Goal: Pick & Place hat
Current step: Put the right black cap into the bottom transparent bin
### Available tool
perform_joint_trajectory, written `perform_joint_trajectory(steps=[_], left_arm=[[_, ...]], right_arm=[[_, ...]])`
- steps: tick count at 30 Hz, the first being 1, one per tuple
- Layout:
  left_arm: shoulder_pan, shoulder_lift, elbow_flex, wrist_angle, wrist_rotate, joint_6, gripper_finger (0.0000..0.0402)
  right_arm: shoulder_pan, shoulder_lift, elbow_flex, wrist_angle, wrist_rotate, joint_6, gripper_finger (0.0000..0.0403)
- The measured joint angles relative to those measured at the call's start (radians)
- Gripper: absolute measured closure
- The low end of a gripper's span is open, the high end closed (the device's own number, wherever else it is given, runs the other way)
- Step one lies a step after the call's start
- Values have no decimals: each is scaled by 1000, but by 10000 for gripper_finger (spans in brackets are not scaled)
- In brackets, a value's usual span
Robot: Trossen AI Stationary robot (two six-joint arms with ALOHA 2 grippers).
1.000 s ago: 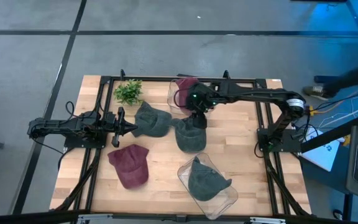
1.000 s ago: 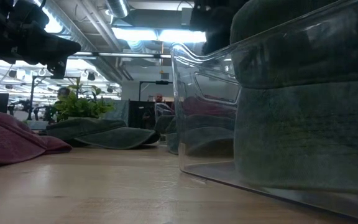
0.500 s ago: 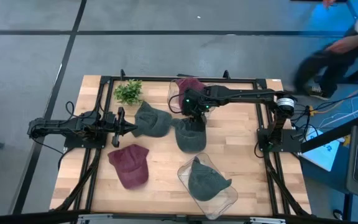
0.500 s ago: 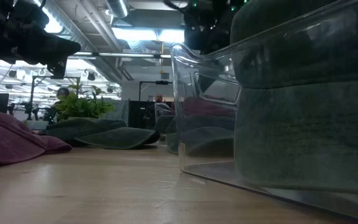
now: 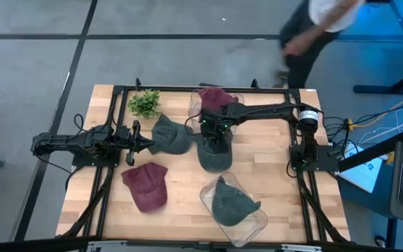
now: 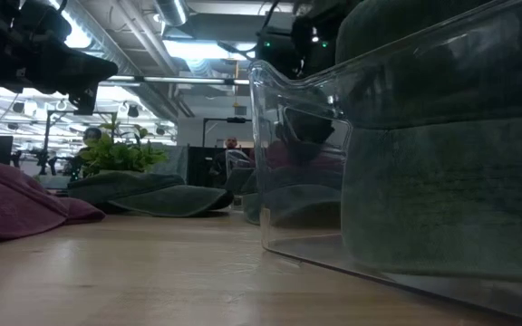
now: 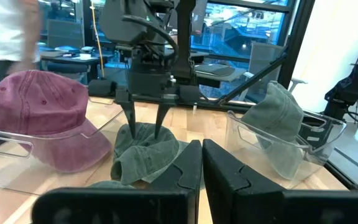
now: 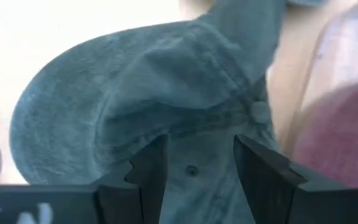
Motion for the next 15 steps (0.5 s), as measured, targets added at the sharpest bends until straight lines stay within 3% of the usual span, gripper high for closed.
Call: perform_joint_trajectory(steps=[15], left_arm=[[0, 0, 0, 0, 0, 0, 393]], right_arm=[[42, 17, 0, 46, -62, 0, 221]])
